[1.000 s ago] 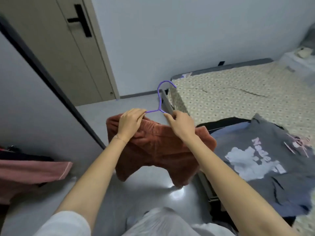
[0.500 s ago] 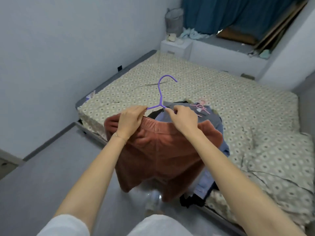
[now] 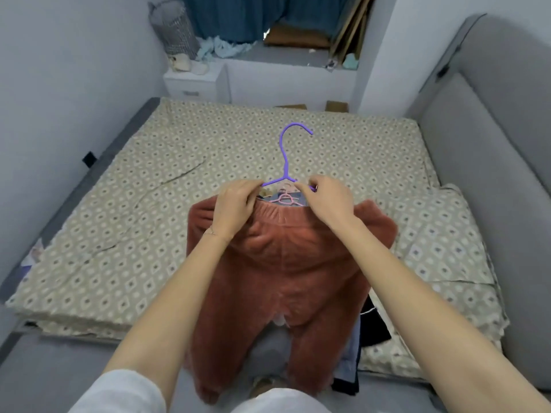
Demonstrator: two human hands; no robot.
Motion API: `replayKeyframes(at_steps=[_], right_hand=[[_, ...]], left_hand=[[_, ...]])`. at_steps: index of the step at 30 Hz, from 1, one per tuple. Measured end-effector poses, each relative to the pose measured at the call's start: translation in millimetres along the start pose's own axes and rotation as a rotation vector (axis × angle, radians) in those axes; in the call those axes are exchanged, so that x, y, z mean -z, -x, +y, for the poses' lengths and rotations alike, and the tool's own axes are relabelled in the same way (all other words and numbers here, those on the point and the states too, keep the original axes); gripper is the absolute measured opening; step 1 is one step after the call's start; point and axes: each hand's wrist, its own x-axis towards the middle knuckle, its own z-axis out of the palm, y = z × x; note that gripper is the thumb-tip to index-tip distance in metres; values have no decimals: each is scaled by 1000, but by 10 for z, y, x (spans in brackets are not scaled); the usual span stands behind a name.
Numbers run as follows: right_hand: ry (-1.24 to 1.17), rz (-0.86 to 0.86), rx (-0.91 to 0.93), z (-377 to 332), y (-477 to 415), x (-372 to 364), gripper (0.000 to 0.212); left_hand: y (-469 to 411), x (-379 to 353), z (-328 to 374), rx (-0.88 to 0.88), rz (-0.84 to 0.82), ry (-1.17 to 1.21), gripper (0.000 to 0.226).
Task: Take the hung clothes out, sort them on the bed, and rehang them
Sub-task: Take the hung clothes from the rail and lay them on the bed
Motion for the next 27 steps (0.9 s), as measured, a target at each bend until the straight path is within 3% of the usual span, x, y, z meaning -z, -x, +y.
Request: replayKeyframes(at_steps=[7,14,20,27], right_hand=[[8,-7,-127,396,-945,-405,42],[-77,-163,-232,813,-1762,-1389,37],[-10,-299,-193,1190,-2151,-2084,15],[57,-337,-143,1386,-2050,-2217,35]], left_hand=[[-692,-873,-529,34,-165,92,24],[-793,-1867,-1363,179,-365,138,28],[-642,-2474,-1820,293,-448,79,16],[-516,-2846,-1908,411,-589,1,11]])
